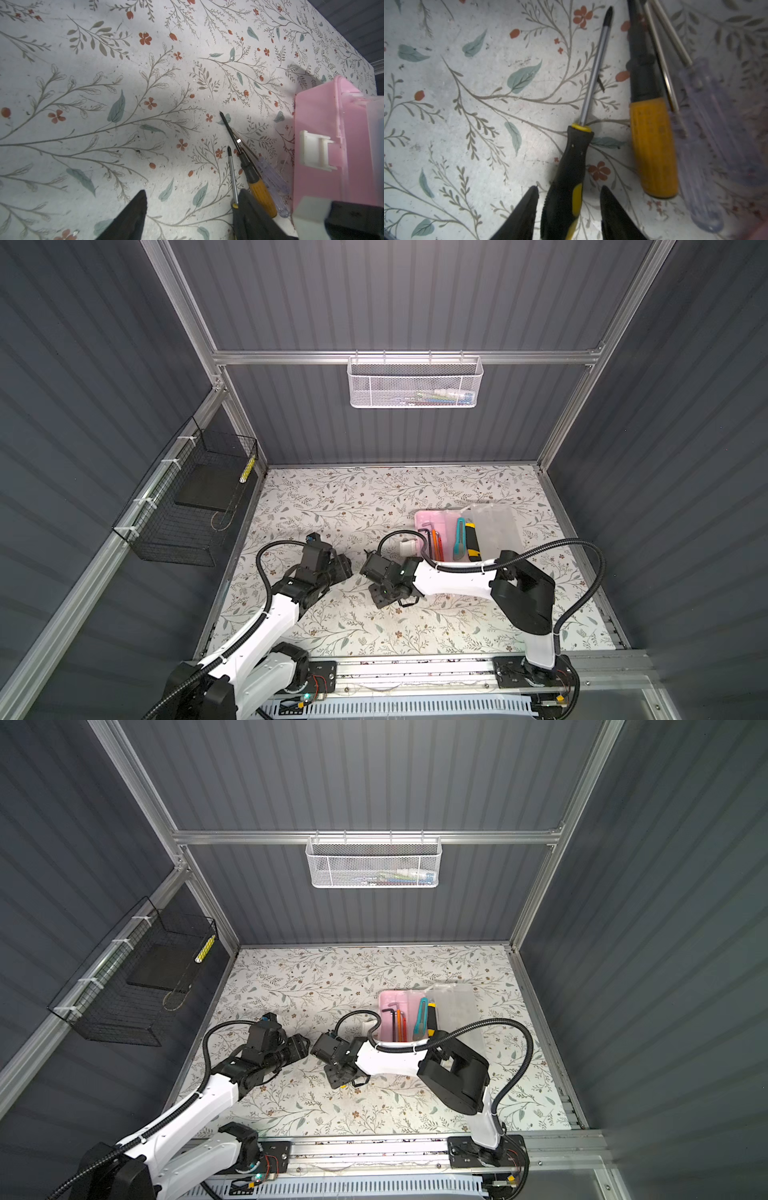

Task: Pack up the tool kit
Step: 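Grasp the black-yellow screwdriver with the right gripper, then carry the black-yellow screwdriver with the right gripper into the pink box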

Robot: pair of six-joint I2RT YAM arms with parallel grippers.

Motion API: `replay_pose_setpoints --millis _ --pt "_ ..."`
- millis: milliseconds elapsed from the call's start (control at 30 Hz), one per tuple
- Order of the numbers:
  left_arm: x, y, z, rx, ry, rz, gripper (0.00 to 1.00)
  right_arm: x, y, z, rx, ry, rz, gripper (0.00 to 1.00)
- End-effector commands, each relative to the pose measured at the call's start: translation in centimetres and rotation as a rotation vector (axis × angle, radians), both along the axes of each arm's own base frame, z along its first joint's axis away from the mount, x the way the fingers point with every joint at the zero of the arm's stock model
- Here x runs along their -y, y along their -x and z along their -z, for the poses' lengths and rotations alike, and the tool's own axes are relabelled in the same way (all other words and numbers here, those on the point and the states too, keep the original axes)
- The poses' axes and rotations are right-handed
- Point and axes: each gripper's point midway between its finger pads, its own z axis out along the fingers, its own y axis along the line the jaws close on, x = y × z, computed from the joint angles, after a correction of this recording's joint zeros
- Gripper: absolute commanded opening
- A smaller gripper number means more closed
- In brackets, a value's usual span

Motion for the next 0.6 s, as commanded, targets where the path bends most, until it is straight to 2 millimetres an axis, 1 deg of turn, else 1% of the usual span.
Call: replay_pose_setpoints --millis 0,300,567 --pt "-0.3 0.3 0.8 -0.017 -0.003 -0.007 0.70 0.0 0.4 0.8 -0.022 0.026 0.000 0.49" --pt "-0.3 0.4 0.9 -0.019 -0.004 -0.008 0.69 0.0 0.7 1.4 -0.043 0.038 -0.005 0.46" --pt "-0.5 0.4 0.7 -0.014 -0.014 -0.013 0.69 0.4 1.1 1.9 -0.055 0.051 -0.001 0.39"
